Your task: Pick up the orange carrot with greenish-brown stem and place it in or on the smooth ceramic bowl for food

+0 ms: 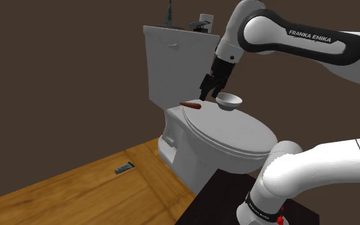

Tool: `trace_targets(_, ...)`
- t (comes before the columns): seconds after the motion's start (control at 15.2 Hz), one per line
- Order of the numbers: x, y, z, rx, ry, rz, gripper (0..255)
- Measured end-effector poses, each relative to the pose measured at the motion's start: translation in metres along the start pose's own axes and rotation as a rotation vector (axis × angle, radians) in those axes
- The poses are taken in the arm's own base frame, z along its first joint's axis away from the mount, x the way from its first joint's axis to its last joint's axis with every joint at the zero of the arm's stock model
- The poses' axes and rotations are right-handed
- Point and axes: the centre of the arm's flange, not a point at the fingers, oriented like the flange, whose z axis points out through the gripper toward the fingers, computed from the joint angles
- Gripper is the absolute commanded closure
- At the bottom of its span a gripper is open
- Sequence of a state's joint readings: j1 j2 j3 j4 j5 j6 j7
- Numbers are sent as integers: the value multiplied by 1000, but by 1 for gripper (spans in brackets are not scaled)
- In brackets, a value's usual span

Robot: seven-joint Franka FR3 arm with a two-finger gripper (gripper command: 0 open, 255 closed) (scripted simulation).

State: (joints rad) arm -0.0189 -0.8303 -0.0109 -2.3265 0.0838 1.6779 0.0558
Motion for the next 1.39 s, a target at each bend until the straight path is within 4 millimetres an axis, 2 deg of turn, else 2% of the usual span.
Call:
trace_targets(0.13,3,4,3,-1,-3,-6,0)
trace_targets(0.26,14,21,11,-5,-14,-25,0)
trace_targets(0.92,90,115,68,-30,-81,-148,0)
trace_targets(1.19,124,144,91,-40,-108,-199,0)
trace_targets(1.39,150,173,111,-48,-129,-236,0)
